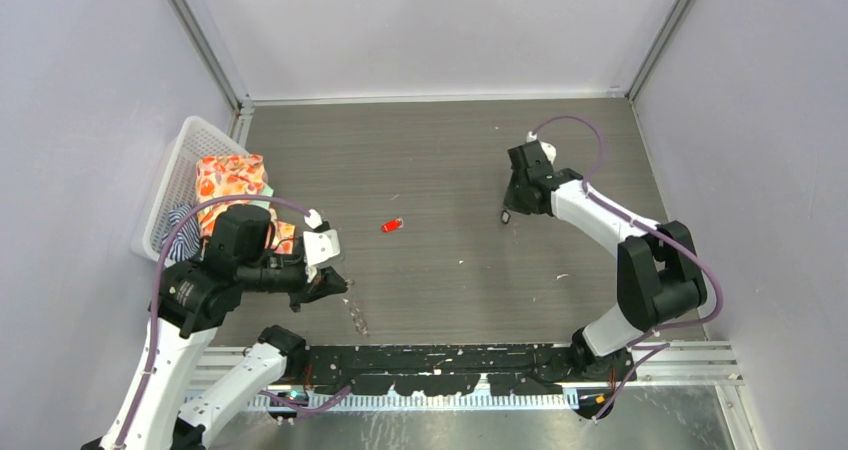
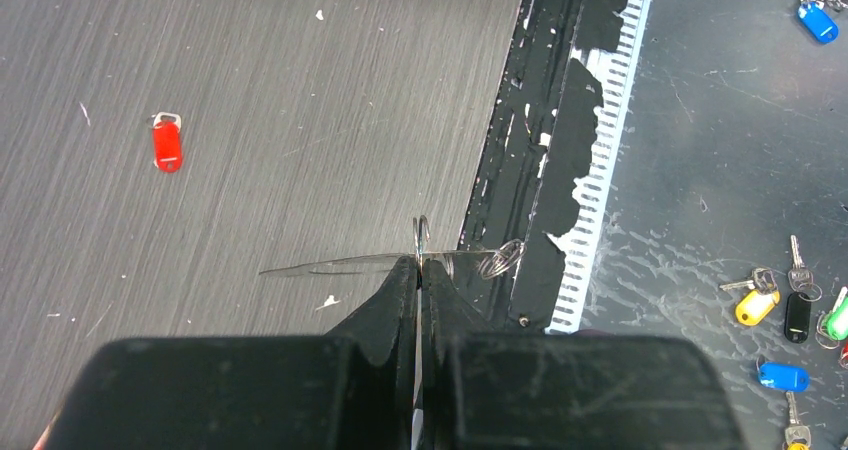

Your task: Put the keys on the keyring

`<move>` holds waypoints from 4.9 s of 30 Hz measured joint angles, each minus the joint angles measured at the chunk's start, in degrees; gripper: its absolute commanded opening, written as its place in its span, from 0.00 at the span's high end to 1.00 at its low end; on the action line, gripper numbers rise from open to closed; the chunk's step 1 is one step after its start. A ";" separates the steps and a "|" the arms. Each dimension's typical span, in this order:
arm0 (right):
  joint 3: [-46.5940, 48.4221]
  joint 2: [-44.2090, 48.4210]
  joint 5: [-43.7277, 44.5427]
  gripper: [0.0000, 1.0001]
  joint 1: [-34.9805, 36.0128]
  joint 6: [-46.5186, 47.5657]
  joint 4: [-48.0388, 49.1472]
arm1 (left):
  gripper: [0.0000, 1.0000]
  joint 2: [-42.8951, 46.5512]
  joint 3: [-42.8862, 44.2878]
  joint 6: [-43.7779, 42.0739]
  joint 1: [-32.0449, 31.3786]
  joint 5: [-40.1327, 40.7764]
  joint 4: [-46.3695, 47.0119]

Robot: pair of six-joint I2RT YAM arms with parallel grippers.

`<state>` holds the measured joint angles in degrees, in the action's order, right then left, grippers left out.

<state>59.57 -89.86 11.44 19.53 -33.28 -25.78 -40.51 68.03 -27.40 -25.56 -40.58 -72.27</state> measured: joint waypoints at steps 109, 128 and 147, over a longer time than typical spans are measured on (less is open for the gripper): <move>-11.26 23.15 -1.73 0.99 33.27 11.21 11.19 | 1.00 2.62 -0.68 -0.42 0.00 -3.63 2.36; 3.61 26.93 -19.32 0.99 50.21 32.46 8.22 | 1.00 2.49 -0.68 -1.33 0.02 -4.44 4.09; 23.54 12.15 -29.86 0.99 52.19 20.92 0.46 | 1.00 6.54 -3.02 -6.10 0.02 0.66 8.63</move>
<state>83.11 -77.71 -18.41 71.72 -12.36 -25.32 -33.98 65.01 -33.50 -25.54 -39.92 -63.64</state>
